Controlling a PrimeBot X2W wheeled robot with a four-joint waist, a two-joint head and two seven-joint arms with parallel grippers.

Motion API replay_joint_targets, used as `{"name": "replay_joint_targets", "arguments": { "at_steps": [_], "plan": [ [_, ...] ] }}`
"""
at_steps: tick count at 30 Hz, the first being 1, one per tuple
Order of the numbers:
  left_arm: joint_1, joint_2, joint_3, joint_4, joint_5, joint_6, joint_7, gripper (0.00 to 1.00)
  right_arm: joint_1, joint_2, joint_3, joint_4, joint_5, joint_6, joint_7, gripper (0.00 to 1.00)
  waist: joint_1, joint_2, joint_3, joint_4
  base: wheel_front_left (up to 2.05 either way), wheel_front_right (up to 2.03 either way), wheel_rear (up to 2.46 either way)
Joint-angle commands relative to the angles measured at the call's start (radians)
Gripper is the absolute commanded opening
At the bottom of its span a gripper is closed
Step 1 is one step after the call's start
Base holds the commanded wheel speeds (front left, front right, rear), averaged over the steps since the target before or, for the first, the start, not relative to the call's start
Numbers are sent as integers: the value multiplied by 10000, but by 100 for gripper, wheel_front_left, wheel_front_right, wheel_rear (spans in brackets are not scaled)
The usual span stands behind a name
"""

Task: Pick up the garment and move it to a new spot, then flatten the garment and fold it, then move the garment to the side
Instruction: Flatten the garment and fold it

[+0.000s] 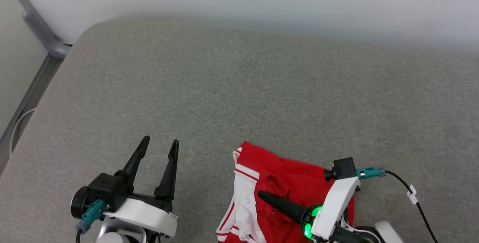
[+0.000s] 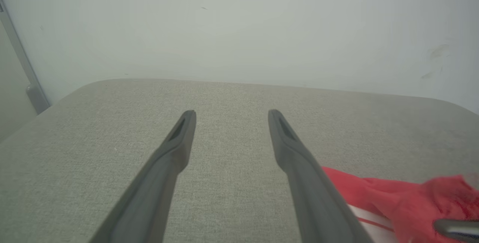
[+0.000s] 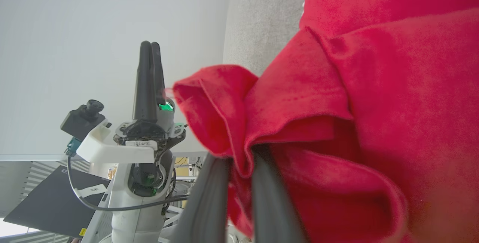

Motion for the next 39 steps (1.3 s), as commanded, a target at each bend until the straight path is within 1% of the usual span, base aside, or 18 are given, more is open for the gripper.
{"name": "replay_joint_targets", "arguments": {
  "at_steps": [1,4,5,7,8,9,12,17,21,24,27,30,35,37,39],
  "plan": [
    [-121,-13,-4,18,-7,-14,-33,100,-129,5,38,54,-13,-1,-51,0,0,0,122,66,0,0,0],
    [-208,-79,34,87,3,-51,-56,100,-256,5,199,467,-245,-1,-477,0,0,0,230,70,0,0,0],
    [-213,-108,43,115,7,-64,-63,100,-301,-2,251,600,-331,-1,-610,8,0,0,257,69,0,0,0],
    [-255,-163,65,160,24,-85,-70,100,-379,-6,332,812,-405,-1,-850,49,0,0,294,55,0,0,0],
    [-291,-189,77,173,32,-93,-74,100,-421,-4,393,894,-377,-1,-930,98,0,0,304,43,0,0,0],
    [-320,-210,85,186,45,-98,-79,100,-469,-3,427,912,-321,-1,-1022,100,0,0,310,33,0,0,0],
    [-342,-227,127,249,85,-140,-87,100,-642,-1,590,740,-262,-1,-1313,100,0,0,271,-15,0,0,0],
    [-229,-259,276,256,148,-162,-92,100,-793,-393,930,-89,-611,-1,-1929,100,0,0,71,-194,0,0,0],
    [-109,-276,359,207,198,-156,-84,100,-803,-1012,1094,-633,-1604,-1,-2672,100,0,0,-89,-411,0,0,0],
    [17,-268,408,194,247,-131,-82,100,-657,-1437,850,-736,-2721,-1,-3337,100,0,0,-195,-618,0,0,0],
    [54,-228,465,182,294,-78,-75,100,-395,-1705,247,-636,-4122,-1,-3967,100,0,0,-276,-835,0,0,0],
    [115,-180,542,207,295,-16,-73,100,-113,-1737,-841,-573,-5692,-1,-4495,100,0,0,-356,-1042,0,0,0],
    [242,-137,660,273,371,197,-75,100,547,-1168,-2991,-1102,-8360,-1,-5165,100,0,0,-542,-1331,0,0,0],
    [257,-140,688,283,380,287,-75,100,797,-908,-3696,-1485,-9259,-3,-5380,100,0,0,-629,-1415,0,0,0],
    [282,-129,721,280,425,367,-76,100,1058,-666,-4125,-1910,-9919,-1,-5549,100,0,0,-725,-1494,0,0,0]
  ]
}}
